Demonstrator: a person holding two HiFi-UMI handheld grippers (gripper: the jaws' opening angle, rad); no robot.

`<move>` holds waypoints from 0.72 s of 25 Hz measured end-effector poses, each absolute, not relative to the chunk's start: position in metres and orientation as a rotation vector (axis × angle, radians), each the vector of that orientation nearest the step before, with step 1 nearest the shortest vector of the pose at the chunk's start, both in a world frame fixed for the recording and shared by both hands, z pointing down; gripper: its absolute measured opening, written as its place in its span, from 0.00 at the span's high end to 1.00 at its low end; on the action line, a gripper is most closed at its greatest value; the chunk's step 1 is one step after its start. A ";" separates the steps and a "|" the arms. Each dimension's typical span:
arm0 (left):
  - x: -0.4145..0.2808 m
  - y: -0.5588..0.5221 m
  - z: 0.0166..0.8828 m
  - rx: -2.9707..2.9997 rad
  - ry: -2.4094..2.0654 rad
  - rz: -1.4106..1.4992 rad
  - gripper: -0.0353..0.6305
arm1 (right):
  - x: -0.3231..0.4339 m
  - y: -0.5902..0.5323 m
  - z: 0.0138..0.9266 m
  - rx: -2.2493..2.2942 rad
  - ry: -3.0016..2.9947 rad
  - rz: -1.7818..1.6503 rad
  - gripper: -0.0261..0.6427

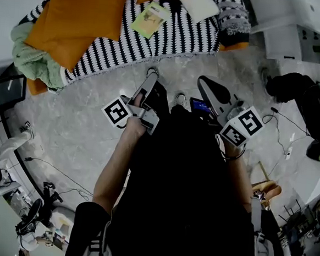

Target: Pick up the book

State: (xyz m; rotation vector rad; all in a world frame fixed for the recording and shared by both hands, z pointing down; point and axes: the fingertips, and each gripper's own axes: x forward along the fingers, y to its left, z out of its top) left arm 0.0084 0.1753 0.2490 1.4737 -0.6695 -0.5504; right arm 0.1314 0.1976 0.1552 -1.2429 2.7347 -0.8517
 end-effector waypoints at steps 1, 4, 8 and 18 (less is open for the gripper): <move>0.006 0.166 0.250 1.474 -0.665 -0.545 0.76 | 0.129 0.189 0.155 -1.252 2.732 -0.853 0.94; -0.003 0.139 0.254 1.481 -0.654 -0.523 0.76 | 0.121 0.163 0.154 -1.278 2.724 -0.856 0.94; -0.015 0.109 0.260 1.510 -0.628 -0.458 0.71 | 0.108 0.130 0.152 -1.319 2.712 -0.857 0.94; -0.053 0.040 0.303 1.538 -0.595 -0.296 0.64 | 0.061 0.065 0.166 -1.394 2.718 -0.902 0.94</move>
